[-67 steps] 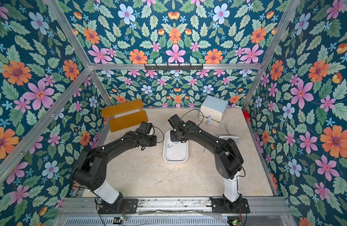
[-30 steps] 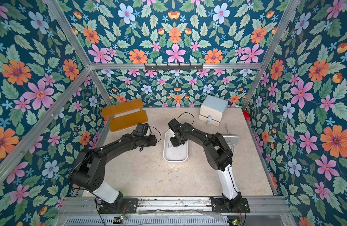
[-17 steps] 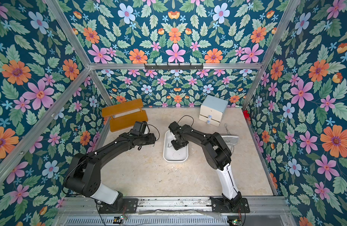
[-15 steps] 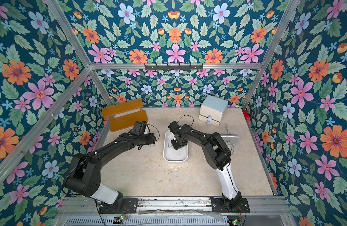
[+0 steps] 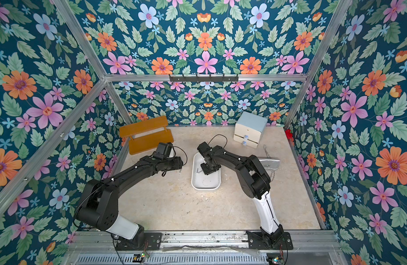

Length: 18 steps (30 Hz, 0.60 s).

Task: Take out the screws from the storage box
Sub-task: Pick up the screw from the storage box.

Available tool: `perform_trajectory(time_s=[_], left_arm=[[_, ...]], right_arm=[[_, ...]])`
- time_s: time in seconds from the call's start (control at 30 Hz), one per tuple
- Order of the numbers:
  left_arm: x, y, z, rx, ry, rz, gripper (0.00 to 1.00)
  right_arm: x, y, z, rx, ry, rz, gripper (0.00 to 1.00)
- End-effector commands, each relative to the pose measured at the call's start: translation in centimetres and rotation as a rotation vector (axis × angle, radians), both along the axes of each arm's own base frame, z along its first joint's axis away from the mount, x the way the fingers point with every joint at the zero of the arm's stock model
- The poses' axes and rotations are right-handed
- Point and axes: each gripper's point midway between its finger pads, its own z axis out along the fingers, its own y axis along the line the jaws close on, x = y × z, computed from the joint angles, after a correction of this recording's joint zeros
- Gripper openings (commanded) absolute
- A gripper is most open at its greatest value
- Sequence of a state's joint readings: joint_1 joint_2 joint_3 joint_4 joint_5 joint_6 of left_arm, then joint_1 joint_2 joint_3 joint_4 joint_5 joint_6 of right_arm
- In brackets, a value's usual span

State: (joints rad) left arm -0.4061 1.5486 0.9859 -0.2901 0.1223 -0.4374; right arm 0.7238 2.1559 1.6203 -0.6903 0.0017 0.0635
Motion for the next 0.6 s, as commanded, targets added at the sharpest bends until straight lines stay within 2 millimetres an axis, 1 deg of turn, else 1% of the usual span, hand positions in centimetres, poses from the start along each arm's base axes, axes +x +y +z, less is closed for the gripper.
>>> perform_trajectory(time_s=[0.0, 0.2, 0.3, 0.4, 0.47, 0.57], left_arm=[[0.1, -0.1, 0.0, 0.002, -0.001, -0.01, 0.63], [0.1, -0.1, 0.2, -0.001, -0.007, -0.013, 0.63], [0.1, -0.1, 0.2, -0.001, -0.005, -0.012, 0.63], [0.1, -0.2, 0.2, -0.004, -0.006, -0.015, 0.63], [0.2, -0.2, 0.2, -0.007, -0.007, -0.016, 0.63], [0.2, -0.4, 0.2, -0.012, -0.006, -0.02, 0.63]], right_arm=[[-0.7, -0.5, -0.4, -0.018, 0.028, -0.01, 0.31], [-0.7, -0.2, -0.3, -0.008, 0.035, -0.008, 0.24], [-0.7, -0.1, 0.5, 0.003, 0.026, -0.01, 0.19], [-0.7, -0.1, 1.5, 0.017, 0.015, -0.012, 0.09], [-0.7, -0.1, 1.8, 0.019, 0.014, -0.015, 0.03], [-0.8, -0.2, 2.0, 0.018, 0.016, -0.017, 0.0]])
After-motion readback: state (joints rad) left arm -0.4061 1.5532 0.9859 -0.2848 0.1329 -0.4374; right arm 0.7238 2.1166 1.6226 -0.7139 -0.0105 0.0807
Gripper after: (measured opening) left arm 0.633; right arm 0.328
